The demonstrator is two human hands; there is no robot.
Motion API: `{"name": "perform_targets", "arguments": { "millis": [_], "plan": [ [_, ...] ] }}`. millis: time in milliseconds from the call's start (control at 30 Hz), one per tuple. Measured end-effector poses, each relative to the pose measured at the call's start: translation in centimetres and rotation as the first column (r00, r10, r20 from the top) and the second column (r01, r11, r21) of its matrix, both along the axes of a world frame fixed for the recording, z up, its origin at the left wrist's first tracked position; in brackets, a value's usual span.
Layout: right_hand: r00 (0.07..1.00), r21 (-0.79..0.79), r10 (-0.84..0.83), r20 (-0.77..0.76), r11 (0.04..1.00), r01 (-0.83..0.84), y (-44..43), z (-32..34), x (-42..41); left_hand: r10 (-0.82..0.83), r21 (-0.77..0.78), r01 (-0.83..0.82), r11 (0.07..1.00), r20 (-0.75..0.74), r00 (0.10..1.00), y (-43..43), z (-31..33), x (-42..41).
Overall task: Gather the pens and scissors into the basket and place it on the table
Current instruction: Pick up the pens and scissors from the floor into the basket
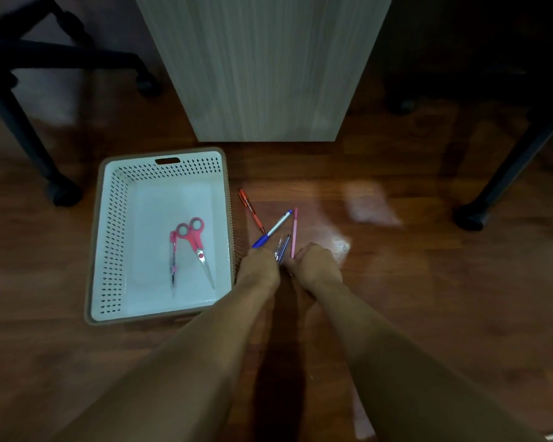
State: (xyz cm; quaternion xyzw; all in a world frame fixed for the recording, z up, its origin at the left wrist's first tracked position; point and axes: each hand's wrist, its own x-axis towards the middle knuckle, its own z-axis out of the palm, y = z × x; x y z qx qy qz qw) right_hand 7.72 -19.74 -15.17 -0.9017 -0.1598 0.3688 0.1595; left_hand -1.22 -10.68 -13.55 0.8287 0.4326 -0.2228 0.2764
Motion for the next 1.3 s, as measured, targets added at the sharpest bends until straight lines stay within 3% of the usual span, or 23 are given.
{"name": "perform_targets", "arguments": {
  "millis": [200, 333, 400, 533, 667, 733, 833, 1000, 1100, 1300],
  "plan": [
    [0.997, -0.014, -0.075, -0.03, 0.997, 0.074, 0.1, 0.2, 0.1, 0.114, -0.074, -0.111, 0.991, 0.039, 0.993, 0.3, 0.2, 0.2],
    [0.982, 0.082, -0.189, -0.014, 0.978, 0.189, 1.5, 1.5, 1.0, 0.163, -0.12, -0.16, 0.98, 0.017, 0.986, 2.3, 2.0, 1.5],
    [0.977, 0.151, -0.213, -0.021, 0.965, 0.213, 3.0, 2.8, 1.9, 0.237, -0.192, -0.216, 0.957, 0.092, 0.967, 3.9, 3.4, 2.4],
    [0.986, 0.245, -0.168, -0.005, 0.956, 0.165, 6.8, 6.5, 2.6, 0.488, -0.287, -0.403, 0.869, 0.362, 0.795, 7.7, 6.8, 2.6],
    [0.998, 0.263, -0.046, 0.039, 0.964, 0.034, 10.6, 9.1, 0.7, 0.588, -0.266, -0.529, 0.806, 0.462, 0.664, 11.3, 8.5, 0.6],
    [0.997, 0.262, 0.053, 0.051, 0.963, -0.065, 12.2, 9.9, -1.0, 0.608, -0.215, -0.579, 0.786, 0.435, 0.664, 12.8, 8.3, -1.1],
    [0.983, 0.25, 0.176, 0.054, 0.951, -0.184, 14.2, 10.4, -3.8, 0.58, -0.069, -0.593, 0.802, 0.328, 0.746, 14.6, 6.8, -4.5],
    [0.904, 0.101, 0.424, 0.052, 0.898, -0.427, 15.0, 8.8, -8.3, 0.495, 0.108, -0.503, 0.858, 0.093, 0.864, 14.7, 3.3, -10.3],
    [0.887, 0.054, 0.462, -0.02, 0.886, -0.46, 15.1, 7.4, -10.3, 0.495, 0.086, -0.493, 0.866, -0.001, 0.869, 14.2, 1.6, -13.0],
    [0.896, 0.007, 0.444, -0.018, 0.896, -0.443, 14.7, 6.8, -11.1, 0.508, 0.03, -0.508, 0.861, -0.023, 0.861, 14.0, 0.6, -14.2]
  ]
}}
